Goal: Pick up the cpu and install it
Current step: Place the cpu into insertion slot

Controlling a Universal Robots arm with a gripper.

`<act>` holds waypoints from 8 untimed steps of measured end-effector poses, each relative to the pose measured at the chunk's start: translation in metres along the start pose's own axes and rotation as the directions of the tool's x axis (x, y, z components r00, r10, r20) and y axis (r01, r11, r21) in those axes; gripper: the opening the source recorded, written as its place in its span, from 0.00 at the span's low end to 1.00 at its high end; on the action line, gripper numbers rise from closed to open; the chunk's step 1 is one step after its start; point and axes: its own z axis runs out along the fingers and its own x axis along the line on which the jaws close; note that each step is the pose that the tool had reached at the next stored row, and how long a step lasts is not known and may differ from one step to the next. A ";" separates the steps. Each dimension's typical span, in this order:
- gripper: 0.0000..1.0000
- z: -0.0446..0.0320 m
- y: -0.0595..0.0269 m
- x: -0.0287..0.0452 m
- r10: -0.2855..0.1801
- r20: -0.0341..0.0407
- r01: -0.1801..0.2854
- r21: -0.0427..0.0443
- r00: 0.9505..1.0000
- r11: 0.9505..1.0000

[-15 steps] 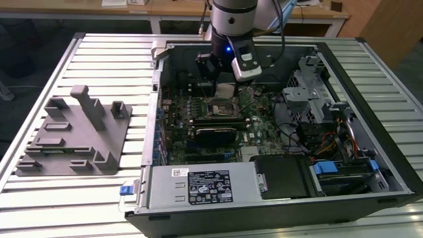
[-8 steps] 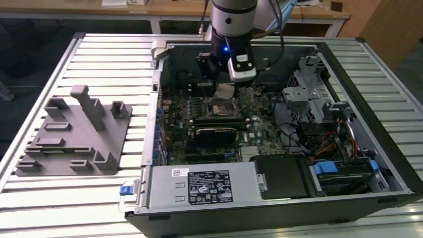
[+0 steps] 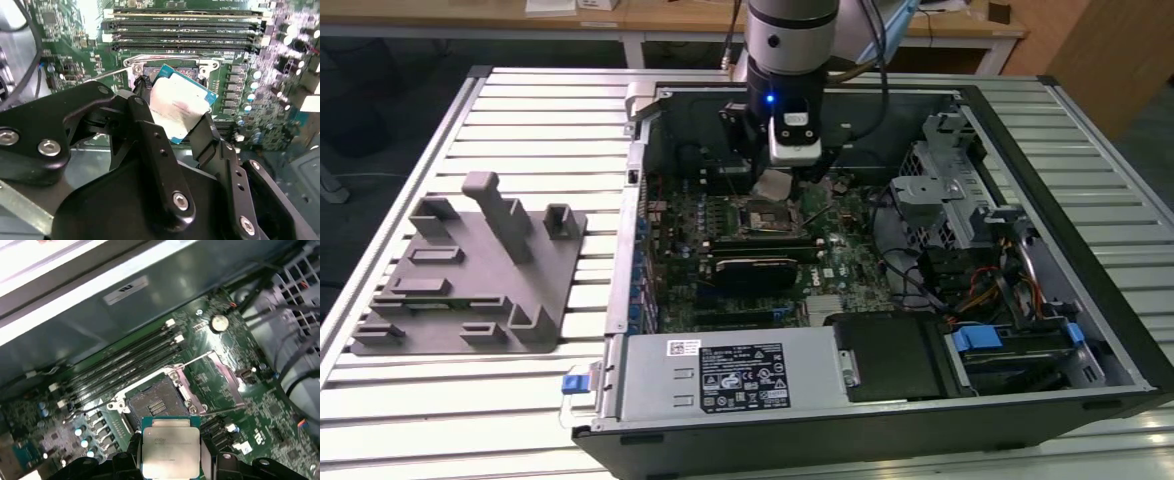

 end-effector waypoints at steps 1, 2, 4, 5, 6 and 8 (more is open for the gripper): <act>0.55 0.0002 0.0000 0.0000 0.018 0.001 -0.018 0.000 1.000 1.000; 0.55 0.0004 0.0000 0.0000 0.036 0.002 -0.036 0.001 0.999 0.999; 0.55 0.0008 0.0000 0.0000 0.072 0.003 -0.072 0.001 0.997 0.997; 0.55 0.0010 -0.0001 0.0000 0.090 0.004 -0.090 0.002 0.996 0.996; 0.55 0.0012 -0.0001 0.0000 0.108 0.005 -0.108 0.002 0.994 0.994; 0.55 0.0016 -0.0001 0.0000 0.144 0.007 -0.144 0.002 0.990 0.990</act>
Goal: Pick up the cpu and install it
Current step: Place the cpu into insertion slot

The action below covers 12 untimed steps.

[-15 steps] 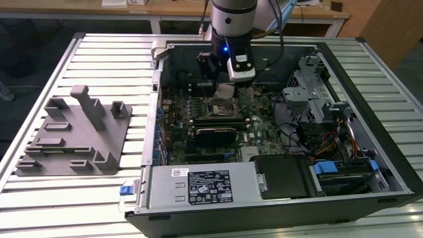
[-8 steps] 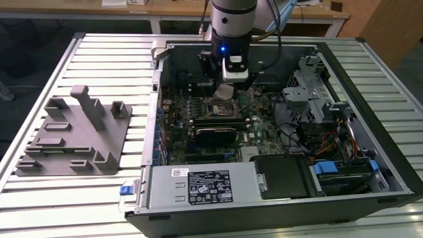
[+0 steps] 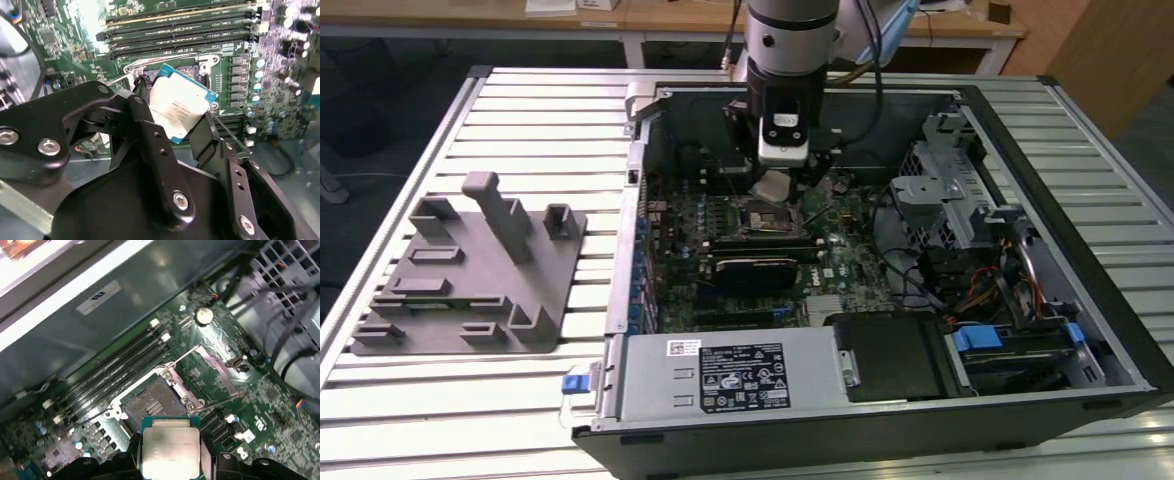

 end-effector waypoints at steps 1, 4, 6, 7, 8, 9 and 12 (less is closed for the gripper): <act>0.55 0.0002 0.0000 0.0000 0.018 0.001 -0.018 0.000 1.000 1.000; 0.55 0.0009 0.0000 0.0000 0.074 0.004 -0.074 0.001 0.997 0.997; 0.55 0.0013 -0.0001 0.0000 0.109 0.005 -0.109 0.002 0.994 0.994; 0.55 0.0015 -0.0001 0.0000 0.127 0.006 -0.127 0.002 0.992 0.992; 0.55 0.0016 -0.0001 0.0000 0.145 0.007 -0.145 0.002 0.989 0.989; 0.55 0.0019 -0.0001 0.0000 0.164 0.008 -0.164 0.003 0.986 0.986; 0.55 0.0025 -0.0001 0.0001 0.217 0.011 -0.217 0.003 0.976 0.976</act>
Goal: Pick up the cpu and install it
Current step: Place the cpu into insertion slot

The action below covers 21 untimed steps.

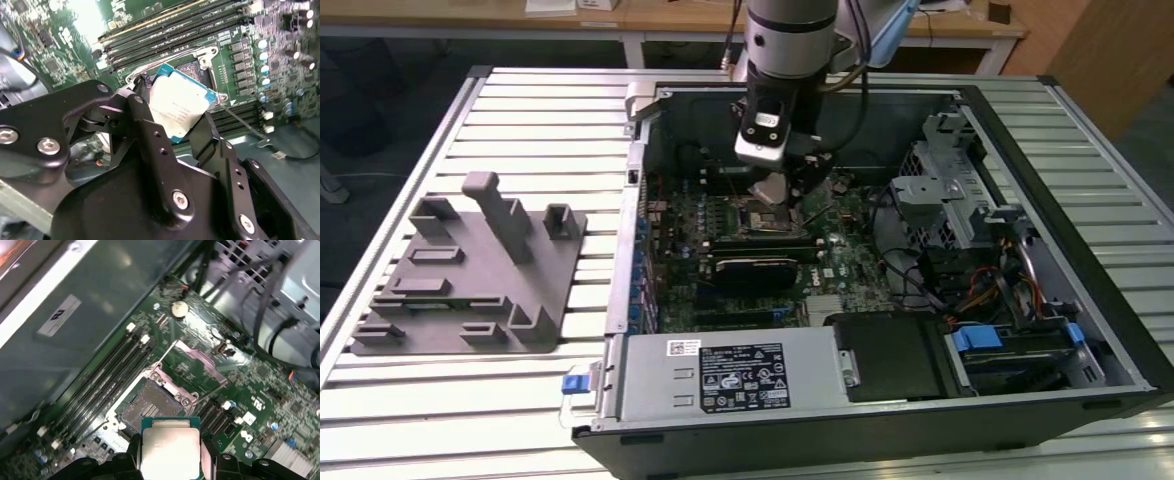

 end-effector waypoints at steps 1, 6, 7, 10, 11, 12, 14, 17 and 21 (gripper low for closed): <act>0.55 0.0002 0.0000 0.0000 0.018 0.001 -0.018 0.000 1.000 1.000; 0.55 0.0013 -0.0001 0.0000 0.109 0.005 -0.109 0.002 0.994 0.994; 0.55 0.0015 -0.0001 0.0000 0.127 0.006 -0.127 0.002 0.992 0.992; 0.55 0.0022 -0.0001 0.0000 0.180 0.009 -0.180 0.003 0.984 0.984; 0.55 0.0024 -0.0001 0.0000 0.198 0.010 -0.198 0.003 0.980 0.980; 0.55 0.0027 -0.0001 0.0001 0.215 0.011 -0.215 0.003 0.976 0.977; 0.55 0.0032 -0.0002 0.0001 0.251 0.012 -0.251 0.003 0.968 0.968; 0.55 0.0042 -0.0002 0.0001 0.304 0.015 -0.304 0.004 0.953 0.953; 0.55 0.0059 -0.0003 0.0001 0.372 0.019 -0.372 0.004 0.928 0.928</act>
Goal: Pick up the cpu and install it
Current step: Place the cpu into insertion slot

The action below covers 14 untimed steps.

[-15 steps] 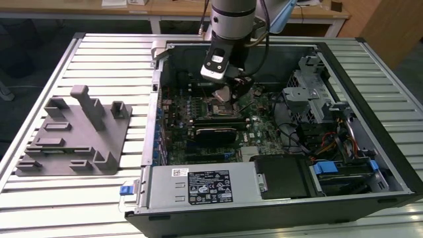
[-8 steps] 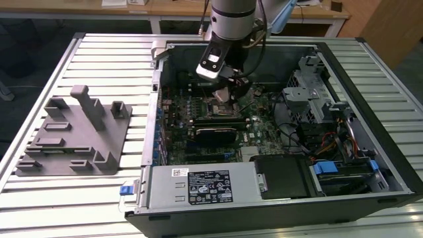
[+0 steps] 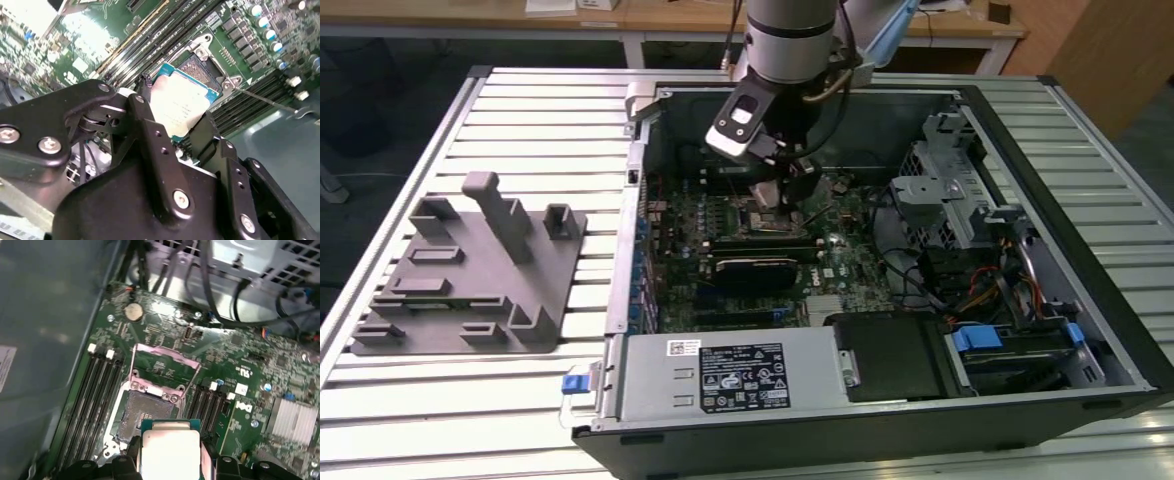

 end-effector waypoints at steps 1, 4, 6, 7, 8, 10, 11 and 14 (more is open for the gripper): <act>0.55 0.0004 0.0000 0.0000 0.019 0.001 -0.019 0.000 1.000 1.000; 0.55 0.0027 -0.0001 0.0001 0.109 0.005 -0.109 0.002 0.994 0.994; 0.55 0.0036 -0.0002 0.0001 0.146 0.007 -0.146 0.002 0.989 0.989; 0.55 0.0040 -0.0002 0.0001 0.164 0.008 -0.164 0.003 0.986 0.987; 0.55 0.0045 -0.0002 0.0001 0.181 0.009 -0.181 0.003 0.983 0.983; 0.55 0.0054 -0.0003 0.0001 0.216 0.011 -0.217 0.003 0.976 0.976; 0.55 0.0058 -0.0003 0.0001 0.234 0.012 -0.234 0.003 0.972 0.972; 0.55 0.0065 -0.0003 0.0002 0.265 0.013 -0.265 0.004 0.964 0.964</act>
